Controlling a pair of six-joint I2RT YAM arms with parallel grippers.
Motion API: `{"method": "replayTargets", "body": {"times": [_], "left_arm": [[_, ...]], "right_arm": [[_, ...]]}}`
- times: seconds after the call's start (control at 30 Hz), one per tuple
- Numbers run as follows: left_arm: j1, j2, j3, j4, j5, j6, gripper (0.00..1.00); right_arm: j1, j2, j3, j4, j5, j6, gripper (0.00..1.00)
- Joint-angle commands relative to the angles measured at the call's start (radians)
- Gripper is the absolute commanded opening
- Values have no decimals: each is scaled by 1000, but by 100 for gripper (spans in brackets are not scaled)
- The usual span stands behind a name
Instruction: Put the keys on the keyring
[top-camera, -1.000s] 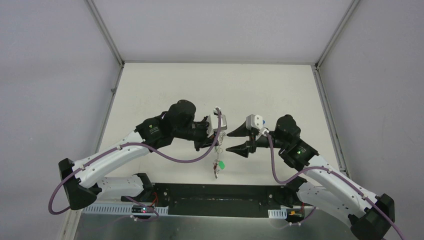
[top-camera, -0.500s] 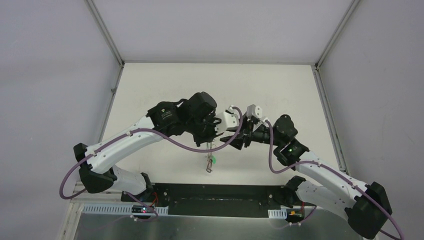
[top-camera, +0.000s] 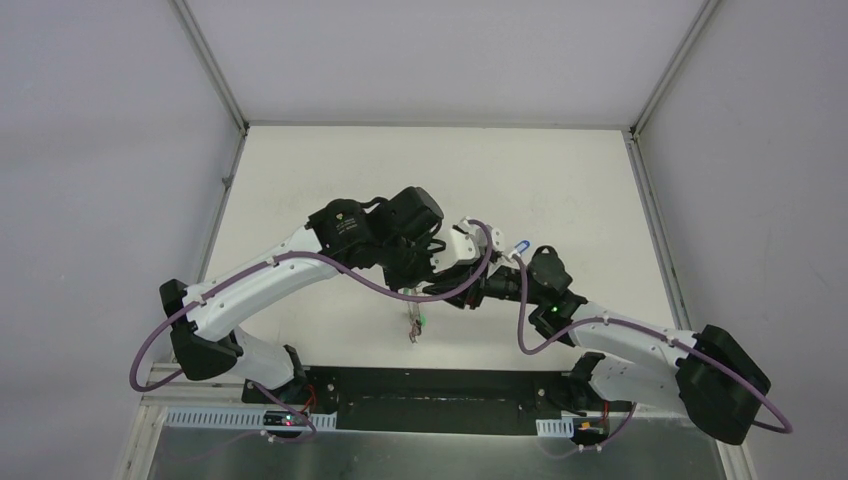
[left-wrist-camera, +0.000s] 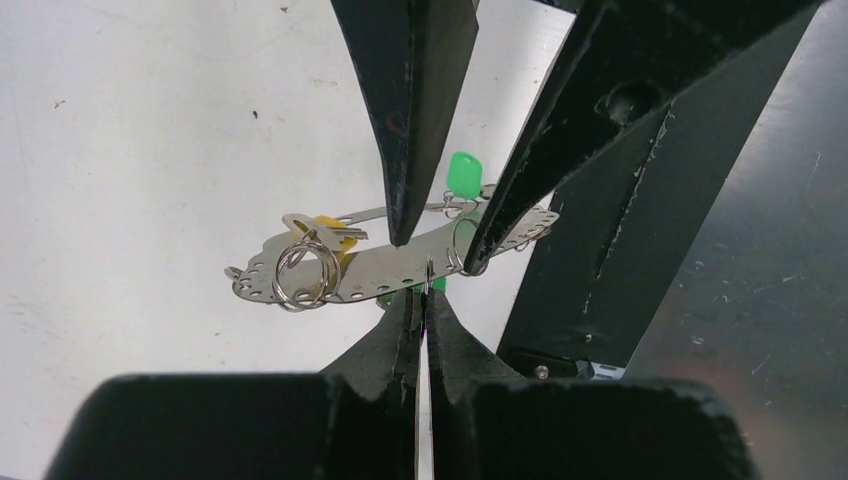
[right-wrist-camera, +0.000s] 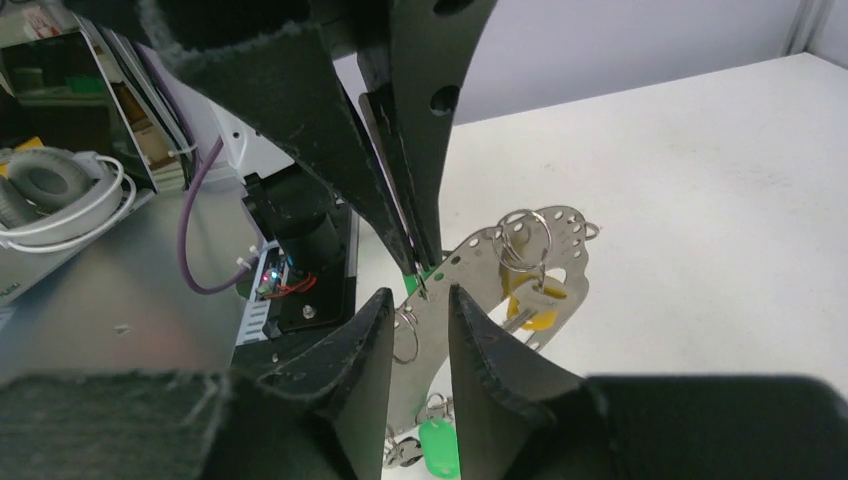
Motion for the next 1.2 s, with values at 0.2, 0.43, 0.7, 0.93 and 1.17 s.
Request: {"method": "replayTargets", "body": {"times": [0.2, 0.43, 0.7, 0.93, 1.17], "left_arm": [[-13, -120, -108, 183, 6, -19, 0], [-15, -167, -153, 233, 31, -27, 0], [-15, -169, -152, 239, 66, -20, 0], [-15, -167, -157, 240, 91, -15, 0], [-14, -180, -177, 242, 88, -19, 0]], "right_arm": [[44, 56, -32, 256, 39, 27, 28], [55, 42, -24, 192, 6, -12, 16], [60, 37, -17, 156, 9, -30, 22], [62, 45, 0, 161, -11, -33, 11], [61, 28, -6, 163, -20, -32, 0]]}}
